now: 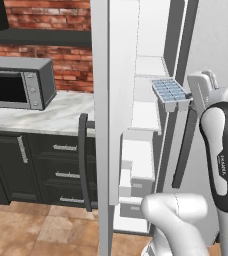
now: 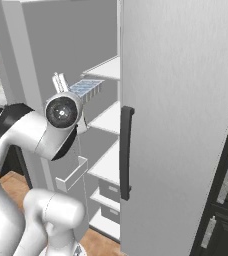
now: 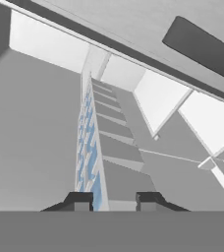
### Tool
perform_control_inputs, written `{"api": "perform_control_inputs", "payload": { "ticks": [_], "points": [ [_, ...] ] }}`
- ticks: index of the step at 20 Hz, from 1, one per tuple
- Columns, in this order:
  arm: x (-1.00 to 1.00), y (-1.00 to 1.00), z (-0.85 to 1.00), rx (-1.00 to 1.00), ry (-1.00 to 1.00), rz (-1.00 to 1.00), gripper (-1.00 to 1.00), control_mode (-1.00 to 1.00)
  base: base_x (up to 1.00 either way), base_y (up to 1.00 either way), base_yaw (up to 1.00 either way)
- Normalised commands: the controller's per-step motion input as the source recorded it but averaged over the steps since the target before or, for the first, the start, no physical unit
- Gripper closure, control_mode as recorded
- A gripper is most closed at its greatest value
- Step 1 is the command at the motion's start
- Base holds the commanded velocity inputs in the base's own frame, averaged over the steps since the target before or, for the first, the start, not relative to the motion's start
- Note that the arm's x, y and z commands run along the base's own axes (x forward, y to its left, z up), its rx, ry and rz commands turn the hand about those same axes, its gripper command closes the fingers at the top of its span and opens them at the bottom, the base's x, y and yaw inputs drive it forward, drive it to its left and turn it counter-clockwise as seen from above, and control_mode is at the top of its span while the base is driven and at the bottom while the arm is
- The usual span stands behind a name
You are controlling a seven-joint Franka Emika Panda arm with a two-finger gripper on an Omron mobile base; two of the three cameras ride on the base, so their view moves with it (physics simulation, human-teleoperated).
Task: The ice cube tray has been filled with water. Take the tray and place it in the freezer to make ice. Close the freezer door after placing the tray.
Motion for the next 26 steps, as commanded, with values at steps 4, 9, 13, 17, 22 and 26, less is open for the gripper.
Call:
{"api": "perform_control_inputs", "payload": {
  "ticks": [4,9,13,17,22,26],
  "points": [
    [0.17,-0.12,0.09,0.0,0.0,-0.16,1.0,-1.0,0.0,0.0,0.0],
    [0.08,-0.01,0.15,0.01,0.0,-0.1,1.0,-1.0,0.0,0.0,0.0],
    [0.0,0.0,0.22,0.03,0.0,-0.02,1.0,-1.0,0.0,0.0,0.0],
    [0.0,0.0,0.23,0.04,0.0,0.0,1.0,-1.0,0.0,0.0,0.0],
    [0.02,0.0,0.15,0.02,0.0,0.0,1.0,-1.0,0.0,0.0,0.0],
    [0.22,0.0,0.03,0.0,0.0,0.0,1.0,-1.0,0.0,0.0,0.0]
  ]
}}
